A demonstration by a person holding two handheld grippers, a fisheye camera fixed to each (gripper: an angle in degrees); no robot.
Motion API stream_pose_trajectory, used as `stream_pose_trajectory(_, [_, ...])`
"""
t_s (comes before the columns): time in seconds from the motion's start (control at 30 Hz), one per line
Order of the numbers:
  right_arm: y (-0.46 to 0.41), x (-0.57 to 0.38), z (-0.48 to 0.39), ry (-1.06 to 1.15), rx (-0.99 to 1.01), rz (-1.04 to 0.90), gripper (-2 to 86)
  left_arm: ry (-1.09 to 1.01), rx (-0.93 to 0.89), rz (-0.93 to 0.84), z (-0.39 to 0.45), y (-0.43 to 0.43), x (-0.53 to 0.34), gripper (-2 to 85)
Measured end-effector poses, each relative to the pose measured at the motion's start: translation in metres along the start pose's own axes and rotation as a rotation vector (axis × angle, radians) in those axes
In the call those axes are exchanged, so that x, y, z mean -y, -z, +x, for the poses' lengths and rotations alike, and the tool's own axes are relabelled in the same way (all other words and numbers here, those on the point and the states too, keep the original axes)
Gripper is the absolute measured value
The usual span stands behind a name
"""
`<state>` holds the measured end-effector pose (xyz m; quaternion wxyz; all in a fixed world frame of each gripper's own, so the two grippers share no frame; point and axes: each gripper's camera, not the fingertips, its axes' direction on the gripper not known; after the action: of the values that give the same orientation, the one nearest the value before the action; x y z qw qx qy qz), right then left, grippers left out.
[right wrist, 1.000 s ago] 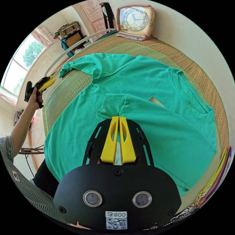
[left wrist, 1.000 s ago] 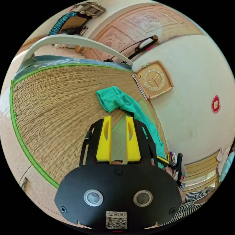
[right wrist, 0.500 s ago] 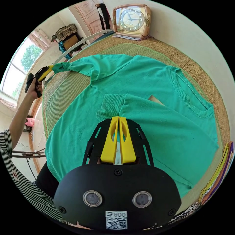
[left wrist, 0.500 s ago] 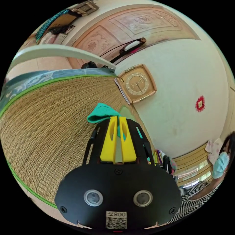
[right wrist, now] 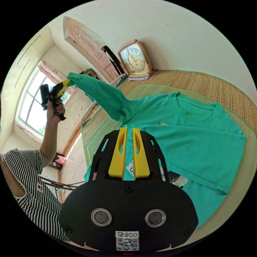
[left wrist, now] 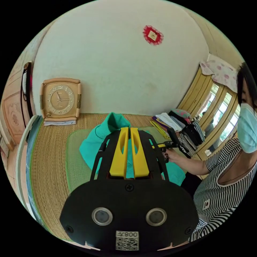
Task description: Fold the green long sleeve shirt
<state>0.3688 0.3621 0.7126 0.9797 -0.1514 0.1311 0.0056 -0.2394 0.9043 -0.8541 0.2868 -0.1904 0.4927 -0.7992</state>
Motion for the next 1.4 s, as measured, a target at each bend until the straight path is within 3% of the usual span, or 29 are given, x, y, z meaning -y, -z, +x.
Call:
stream_pose_trajectory(0.2, [0.055, -0.001, 0.016, 0.022, 0.148, 0.104, 8.1, -0.193, -0.041, -0.320, 0.085, -0.124, 0.027, 1.5])
stream_pose_trajectory(0.33, [0.065, -0.019, 0.046, -0.039, 0.092, 0.064, 8.6, -0.289, 0.043, -0.569, 0.137, -0.229, 0.003, 2.1])
stream_pose_trajectory(0.4, [0.056, -0.041, 0.080, -0.136, 0.052, -0.010, 8.8, -0.273, 0.056, -0.612, 0.148, -0.256, -0.012, 2.5])
stream_pose_trajectory(0.6, [0.042, -0.077, 0.126, -0.248, 0.032, -0.100, 9.6, 0.070, -0.132, -0.482, 0.126, -0.267, -0.050, 5.7])
stream_pose_trajectory(0.83, [0.014, -0.058, 0.125, -0.160, -0.101, -0.227, 10.2, 0.606, -0.293, -0.276, 0.050, -0.293, -0.104, 7.9])
stream_pose_trajectory(1.17, [-0.017, -0.035, 0.121, -0.122, -0.239, -0.397, 2.5, 0.752, -0.375, -0.255, 0.028, -0.357, -0.112, 3.8])
stream_pose_trajectory(1.4, [0.028, -0.010, 0.092, -0.005, -0.225, -0.334, 0.6, 0.719, -0.458, -0.111, 0.036, -0.349, -0.095, 2.6])
